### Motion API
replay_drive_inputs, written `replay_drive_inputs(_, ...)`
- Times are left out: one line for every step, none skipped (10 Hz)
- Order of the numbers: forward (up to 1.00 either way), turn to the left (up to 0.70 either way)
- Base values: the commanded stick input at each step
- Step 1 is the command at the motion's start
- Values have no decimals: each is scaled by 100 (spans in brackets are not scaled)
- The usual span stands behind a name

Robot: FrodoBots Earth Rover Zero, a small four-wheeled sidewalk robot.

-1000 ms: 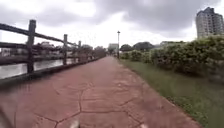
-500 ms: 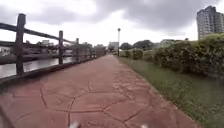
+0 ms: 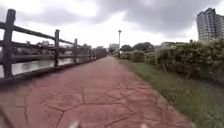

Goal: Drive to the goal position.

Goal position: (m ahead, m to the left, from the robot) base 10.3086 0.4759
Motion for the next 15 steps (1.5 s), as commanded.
replay_drive_inputs(70, 3)
replay_drive_inputs(70, 2)
replay_drive_inputs(70, 2)
replay_drive_inputs(70, 3)
replay_drive_inputs(70, 3)
replay_drive_inputs(70, 3)
replay_drive_inputs(70, 3)
replay_drive_inputs(70, 9)
replay_drive_inputs(70, 16)
replay_drive_inputs(70, 22)
replay_drive_inputs(70, 29)
replay_drive_inputs(70, 35)
replay_drive_inputs(70, 28)
replay_drive_inputs(70, 3)
replay_drive_inputs(70, 1)
